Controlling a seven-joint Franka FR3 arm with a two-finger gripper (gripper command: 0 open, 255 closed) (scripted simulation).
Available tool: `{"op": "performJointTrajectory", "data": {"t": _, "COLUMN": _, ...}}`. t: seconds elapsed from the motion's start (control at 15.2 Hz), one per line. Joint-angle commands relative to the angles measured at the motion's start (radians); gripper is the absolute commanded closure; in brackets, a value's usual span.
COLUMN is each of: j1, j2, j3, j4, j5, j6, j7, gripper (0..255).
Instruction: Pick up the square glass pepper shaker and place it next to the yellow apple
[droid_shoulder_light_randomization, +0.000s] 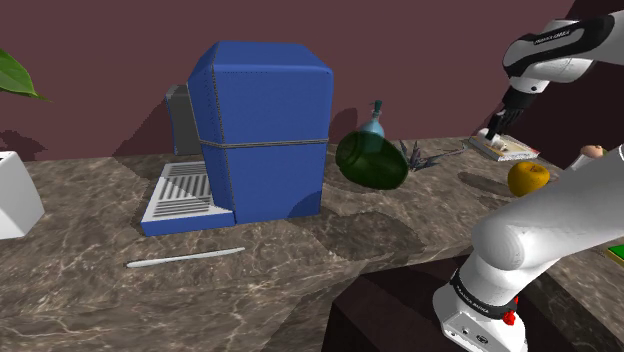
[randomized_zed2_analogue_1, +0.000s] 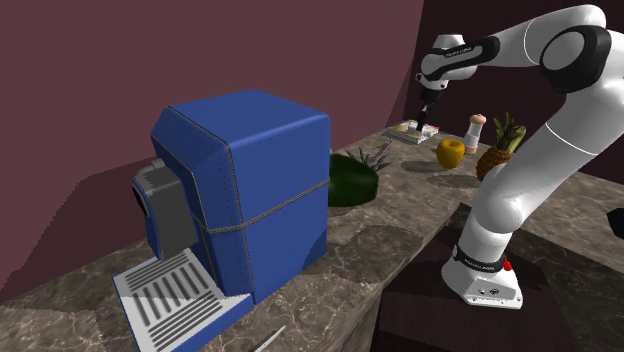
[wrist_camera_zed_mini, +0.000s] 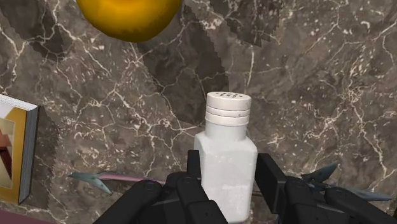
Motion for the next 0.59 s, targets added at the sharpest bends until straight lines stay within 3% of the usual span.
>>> {"op": "performJointTrajectory", "data": {"t": 0.0, "j1": 0.001, "j2": 0.008, "j3": -0.009, "j4": -0.019, "j5": 0.001, "j6": 0.027, "j7": -0.004, "gripper": 255}}
{"op": "performJointTrajectory", "data": {"t": 0.53, "j1": 0.010, "j2": 0.053, "j3": -0.045, "j4": -0.095, "j5": 0.016, "j6": 0.142, "j7": -0.023, "gripper": 255}}
